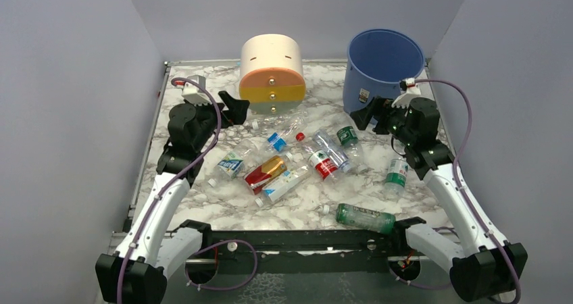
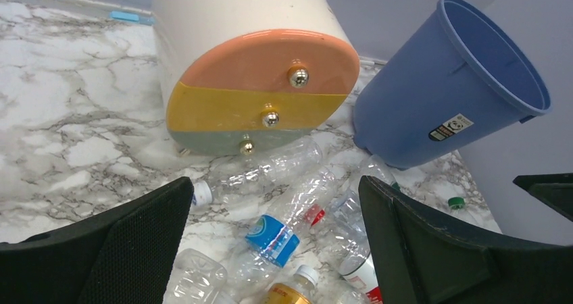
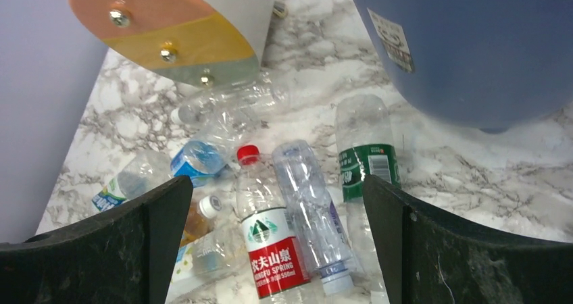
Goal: Put the plastic bottles in the bin
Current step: Pick up the plastic bottle at the center of the board.
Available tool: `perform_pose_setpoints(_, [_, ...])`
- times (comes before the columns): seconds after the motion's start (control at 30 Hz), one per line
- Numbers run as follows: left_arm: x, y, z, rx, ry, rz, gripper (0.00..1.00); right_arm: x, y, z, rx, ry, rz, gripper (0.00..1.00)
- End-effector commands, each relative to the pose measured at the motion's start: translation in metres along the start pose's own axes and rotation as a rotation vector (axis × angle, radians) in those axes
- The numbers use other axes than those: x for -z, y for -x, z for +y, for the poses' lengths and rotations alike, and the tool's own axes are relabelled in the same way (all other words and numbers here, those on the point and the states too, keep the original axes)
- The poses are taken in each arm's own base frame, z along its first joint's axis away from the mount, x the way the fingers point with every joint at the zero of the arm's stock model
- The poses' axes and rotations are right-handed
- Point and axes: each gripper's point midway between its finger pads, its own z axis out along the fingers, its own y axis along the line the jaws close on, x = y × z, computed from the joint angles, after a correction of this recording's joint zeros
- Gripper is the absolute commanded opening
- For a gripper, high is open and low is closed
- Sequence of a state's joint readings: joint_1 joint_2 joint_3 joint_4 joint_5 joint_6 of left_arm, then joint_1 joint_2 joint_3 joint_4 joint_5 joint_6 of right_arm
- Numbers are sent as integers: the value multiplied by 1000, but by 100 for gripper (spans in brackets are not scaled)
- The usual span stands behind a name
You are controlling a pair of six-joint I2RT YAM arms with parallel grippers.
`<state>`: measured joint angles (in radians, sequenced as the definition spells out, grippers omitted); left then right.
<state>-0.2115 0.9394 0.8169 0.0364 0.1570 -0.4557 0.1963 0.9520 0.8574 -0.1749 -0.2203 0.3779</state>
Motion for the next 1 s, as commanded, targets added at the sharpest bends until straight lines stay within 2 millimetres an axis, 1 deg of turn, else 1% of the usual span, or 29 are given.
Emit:
perform_pose_setpoints(0.0, [4,-22,4,71,24,80,99,-3,-19,-14,-57,-74,85,99])
perform_pose_setpoints(0.1, [0,-52,7,117,19,195,99,-4,-34,-16,-73,-58,98,99])
perform_pose_setpoints(0.17, [2,-76,0,165,-54,252,99,-5,-45,-16,-80,-45,128,99])
perform_pose_setpoints(0.27, [10,-106,-14,228,-179,277,99,-4,-62,-13,-86,-11,193,99])
perform_pose_setpoints(0.33, [14,-126,-12,237,-174,299,99,-3,-71,-12,-86,3,225,99])
perform_pose_setpoints(0.4, [15,-138,-13,210,-177,325,99,-1,-77,-12,-83,18,239,99])
perform_pose_setpoints(0.5, [11,-147,-10,170,-134,348,99,-2,-89,-13,-79,30,268,99])
perform_pose_setpoints(0.6, [4,-157,-6,149,-86,366,99,-6,-103,-22,-88,5,306,99])
perform_pose_setpoints(0.67, [0,-162,-7,138,-75,375,99,-8,-111,-27,-95,-9,324,99])
perform_pose_setpoints(0.83, [-8,-169,-15,115,-75,378,99,-15,-119,-36,-95,-43,354,100])
perform_pose_setpoints(0.87, [-10,-170,-18,120,-85,376,99,-16,-122,-37,-96,-47,362,100])
perform_pose_setpoints(0.97, [-20,-172,-34,111,-134,385,99,-21,-129,-44,-102,-75,387,95])
